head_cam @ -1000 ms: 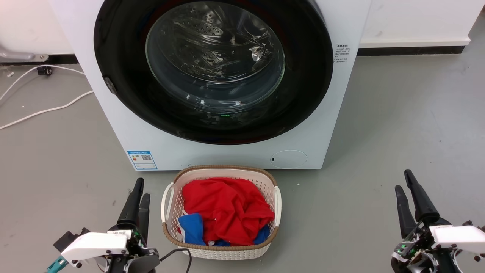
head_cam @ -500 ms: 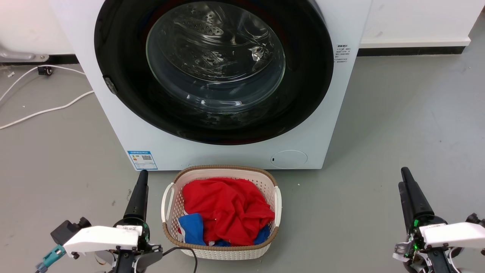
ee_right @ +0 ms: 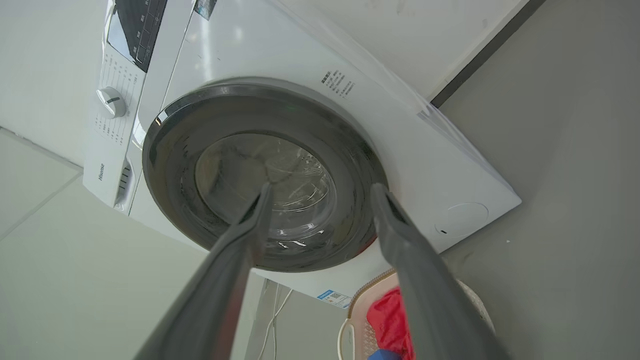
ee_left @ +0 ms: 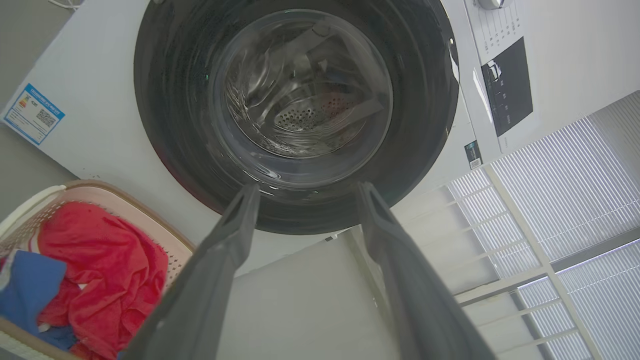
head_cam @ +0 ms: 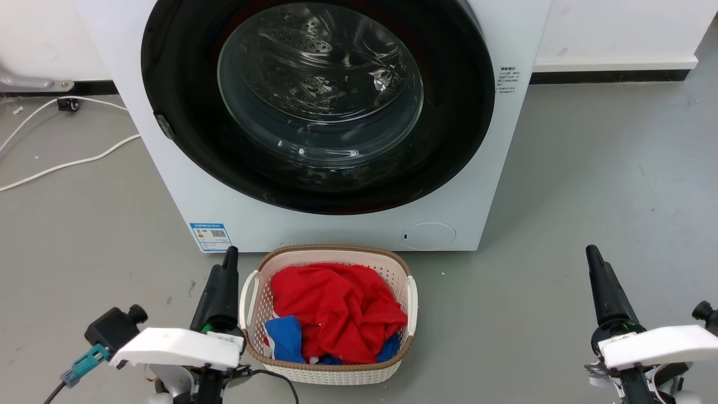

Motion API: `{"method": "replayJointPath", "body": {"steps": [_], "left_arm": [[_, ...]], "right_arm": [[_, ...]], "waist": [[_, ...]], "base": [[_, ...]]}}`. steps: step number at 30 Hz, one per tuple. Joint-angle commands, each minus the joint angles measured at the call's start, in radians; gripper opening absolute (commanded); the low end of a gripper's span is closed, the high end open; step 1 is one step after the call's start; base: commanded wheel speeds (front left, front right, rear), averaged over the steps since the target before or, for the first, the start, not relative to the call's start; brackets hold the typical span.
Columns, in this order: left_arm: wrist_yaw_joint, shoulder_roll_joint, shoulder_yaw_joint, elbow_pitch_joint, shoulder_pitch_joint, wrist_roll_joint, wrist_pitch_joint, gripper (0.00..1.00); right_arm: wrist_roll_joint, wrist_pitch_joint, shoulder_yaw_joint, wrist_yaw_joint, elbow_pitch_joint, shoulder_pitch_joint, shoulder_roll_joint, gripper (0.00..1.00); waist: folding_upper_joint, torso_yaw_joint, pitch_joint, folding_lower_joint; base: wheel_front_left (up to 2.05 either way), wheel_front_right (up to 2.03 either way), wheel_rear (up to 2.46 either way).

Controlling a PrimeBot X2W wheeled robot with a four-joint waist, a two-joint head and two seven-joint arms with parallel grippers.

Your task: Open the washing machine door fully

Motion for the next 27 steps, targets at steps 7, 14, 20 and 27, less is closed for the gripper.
{"method": "replayJointPath", "body": {"steps": [7,14,20,27], "left_arm": [[0.018,0.006,-0.034,-0.005,-0.015,0.209,-0.030,1.00],[0.044,0.030,-0.060,0.002,-0.015,0.375,-0.053,1.00],[0.081,0.051,-0.079,-0.001,-0.015,0.484,-0.071,1.00],[0.112,0.075,-0.105,-0.007,-0.013,0.580,-0.091,1.00]], "right_arm": [[-0.185,-0.011,0.004,0.002,-0.042,-0.007,-0.008,1.00],[-0.327,-0.002,0.013,0.002,-0.070,-0.002,-0.013,1.00],[-0.438,0.014,0.017,0.002,-0.090,0.005,-0.018,1.00],[-0.541,0.029,0.020,0.002,-0.110,0.019,-0.021,1.00]], "waist": [[0.0000,0.000,-0.001,0.0000],[0.0000,0.001,-0.002,0.0000],[0.0000,0.003,-0.003,0.0000],[0.0000,0.005,-0.005,0.0000]], "base": [[0.00,0.00,0.00],[0.00,0.00,0.00],[0.00,0.00,0.00],[0.00,0.00,0.00]]}}
